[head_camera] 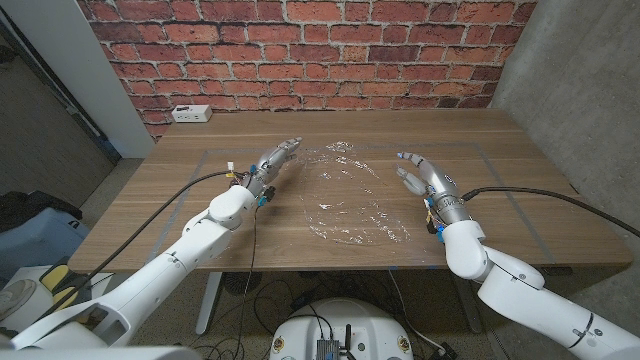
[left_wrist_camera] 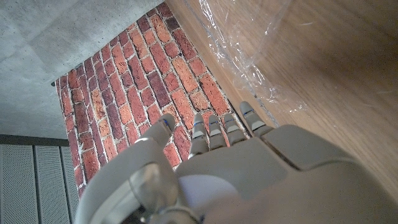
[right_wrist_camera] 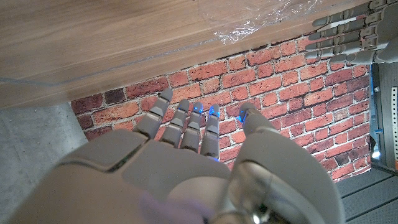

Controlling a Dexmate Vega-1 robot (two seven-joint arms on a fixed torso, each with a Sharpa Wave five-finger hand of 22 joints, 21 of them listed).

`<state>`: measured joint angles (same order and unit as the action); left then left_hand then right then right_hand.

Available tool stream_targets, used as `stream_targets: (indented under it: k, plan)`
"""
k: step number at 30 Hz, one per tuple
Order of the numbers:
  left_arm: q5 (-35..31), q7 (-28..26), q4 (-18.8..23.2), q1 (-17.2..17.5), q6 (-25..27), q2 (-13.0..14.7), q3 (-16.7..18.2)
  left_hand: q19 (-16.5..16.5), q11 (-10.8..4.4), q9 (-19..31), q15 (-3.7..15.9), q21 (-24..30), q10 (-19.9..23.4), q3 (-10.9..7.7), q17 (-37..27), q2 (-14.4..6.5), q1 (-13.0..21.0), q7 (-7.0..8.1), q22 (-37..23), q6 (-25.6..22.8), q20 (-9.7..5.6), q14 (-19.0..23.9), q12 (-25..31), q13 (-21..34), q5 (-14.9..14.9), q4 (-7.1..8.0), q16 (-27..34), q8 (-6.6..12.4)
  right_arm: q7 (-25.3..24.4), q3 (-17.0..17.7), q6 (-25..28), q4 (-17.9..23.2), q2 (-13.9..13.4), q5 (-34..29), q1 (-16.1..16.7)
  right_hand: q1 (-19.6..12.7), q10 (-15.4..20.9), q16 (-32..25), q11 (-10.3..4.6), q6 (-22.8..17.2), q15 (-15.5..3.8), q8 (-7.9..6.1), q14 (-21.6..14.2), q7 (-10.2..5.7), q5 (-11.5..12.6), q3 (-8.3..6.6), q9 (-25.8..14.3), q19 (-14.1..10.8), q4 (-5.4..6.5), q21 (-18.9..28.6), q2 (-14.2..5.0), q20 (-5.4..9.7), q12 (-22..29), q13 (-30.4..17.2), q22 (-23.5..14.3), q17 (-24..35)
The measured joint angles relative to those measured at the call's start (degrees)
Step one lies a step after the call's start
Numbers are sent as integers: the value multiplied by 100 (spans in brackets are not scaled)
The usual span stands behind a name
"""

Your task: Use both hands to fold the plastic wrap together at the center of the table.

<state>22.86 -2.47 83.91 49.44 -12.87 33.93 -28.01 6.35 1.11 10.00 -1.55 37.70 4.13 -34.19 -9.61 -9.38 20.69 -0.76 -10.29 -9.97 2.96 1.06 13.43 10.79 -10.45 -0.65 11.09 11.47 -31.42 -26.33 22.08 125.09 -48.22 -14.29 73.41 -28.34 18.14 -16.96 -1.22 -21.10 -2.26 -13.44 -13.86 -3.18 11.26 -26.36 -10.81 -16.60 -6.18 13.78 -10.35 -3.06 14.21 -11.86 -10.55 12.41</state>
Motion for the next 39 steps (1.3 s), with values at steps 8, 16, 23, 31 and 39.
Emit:
stream_targets:
  k: [8,16,23,31,39]
  plan:
    - [-103,-33,52,27,0,24,-23,-20,14,24,12,0,158,-24,0,0,0,-58,0,-201,20,50,44,0,33,-23,0,22,-108,-31,34,129,30,-341,168,-187,180,-69,-79,-199,-1,-30,-151,-52,0,-70,0,-104,-70,29,-32,47,42,0,0,10]
    - [-188,-45,83,39,-18,50,-37,-43,25,29,22,-22,244,-24,0,0,0,-109,1,-375,38,121,44,0,33,-23,0,62,-202,-114,32,148,145,-520,287,-342,517,-256,-169,-633,-20,-120,-449,-143,-25,-27,1,-338,-121,127,60,132,110,-27,-27,79]
    - [-261,-44,94,38,-39,67,-60,-103,32,29,-9,-21,299,-24,-14,0,0,-133,1,-440,40,152,44,0,33,-23,0,62,-420,-209,65,165,253,-1076,355,-456,644,-320,-216,-769,-16,-140,-553,-175,-68,-17,1,-400,-200,130,113,132,110,-27,-26,107]
    - [-372,-41,91,20,-71,79,-93,-105,23,28,17,-43,371,-48,-13,0,0,-160,1,-508,42,188,77,0,33,-47,0,62,-465,-287,140,222,314,-1407,447,-591,733,-363,-243,-930,-10,-161,-622,-194,-98,42,1,-452,-275,174,204,141,149,-26,-45,107]
    - [-435,-44,111,19,-74,105,-108,-134,-8,28,12,-43,401,-48,-13,0,0,-160,2,-570,71,255,77,0,33,-47,0,62,-392,-321,247,330,298,-1710,551,-780,841,-366,-224,-1045,-8,-161,-665,-204,-111,43,1,-544,-368,174,272,110,148,-26,-53,107]
